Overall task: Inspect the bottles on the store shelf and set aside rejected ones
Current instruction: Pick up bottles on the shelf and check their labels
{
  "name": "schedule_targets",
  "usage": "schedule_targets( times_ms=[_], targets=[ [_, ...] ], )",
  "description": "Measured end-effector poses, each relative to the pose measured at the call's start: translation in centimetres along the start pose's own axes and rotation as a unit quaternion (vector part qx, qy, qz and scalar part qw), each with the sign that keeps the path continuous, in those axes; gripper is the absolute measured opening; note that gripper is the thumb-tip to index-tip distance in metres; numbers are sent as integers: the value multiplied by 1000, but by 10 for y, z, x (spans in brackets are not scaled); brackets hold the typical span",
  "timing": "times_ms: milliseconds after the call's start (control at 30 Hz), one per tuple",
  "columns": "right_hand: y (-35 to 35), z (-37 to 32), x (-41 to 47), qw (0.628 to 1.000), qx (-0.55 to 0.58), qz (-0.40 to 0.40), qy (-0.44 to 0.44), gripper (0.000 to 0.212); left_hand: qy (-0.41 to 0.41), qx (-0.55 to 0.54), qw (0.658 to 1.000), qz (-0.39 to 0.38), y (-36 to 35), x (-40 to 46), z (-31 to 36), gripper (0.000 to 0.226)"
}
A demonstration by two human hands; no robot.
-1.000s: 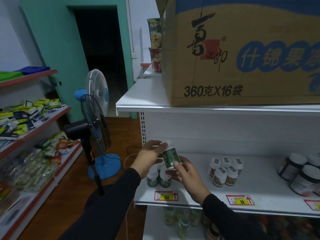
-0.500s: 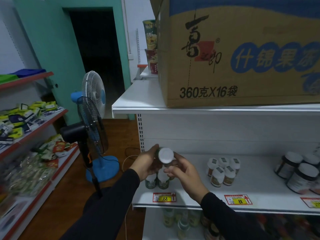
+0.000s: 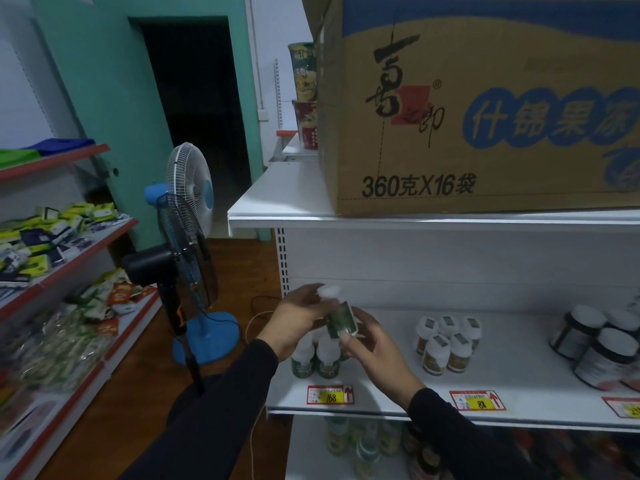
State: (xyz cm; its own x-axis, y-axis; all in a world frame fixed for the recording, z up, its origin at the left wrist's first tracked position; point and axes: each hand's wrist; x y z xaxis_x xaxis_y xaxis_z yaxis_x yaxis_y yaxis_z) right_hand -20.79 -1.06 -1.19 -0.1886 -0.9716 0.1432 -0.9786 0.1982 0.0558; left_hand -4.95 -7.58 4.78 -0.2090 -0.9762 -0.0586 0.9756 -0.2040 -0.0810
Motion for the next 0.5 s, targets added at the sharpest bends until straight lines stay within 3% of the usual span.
schedule_targets(
  times_ms=[100,200,500],
  targets=[
    [3,-5,4,1000,-15,4,17,51,-108,101,988,-53,-1,-3,2,42],
    [3,-7,7,1000,-12,14,20,54,-156,147,974,-74,-3,-6,-3,46],
    [4,-2,9,999,-28,23,31,51,-160,173,968,-88,1,-7,-5,45]
  ],
)
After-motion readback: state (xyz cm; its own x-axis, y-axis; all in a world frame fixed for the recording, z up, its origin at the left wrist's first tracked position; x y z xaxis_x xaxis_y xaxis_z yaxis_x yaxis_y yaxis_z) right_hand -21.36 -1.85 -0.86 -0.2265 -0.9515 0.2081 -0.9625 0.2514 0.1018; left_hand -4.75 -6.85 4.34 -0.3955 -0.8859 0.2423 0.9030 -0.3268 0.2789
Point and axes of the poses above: each hand's wrist, its own x-axis towards the middle knuckle, its own y-axis out of the back of the hand, z = x × y, and after that the axes turned 9 degrees about z, right-handed
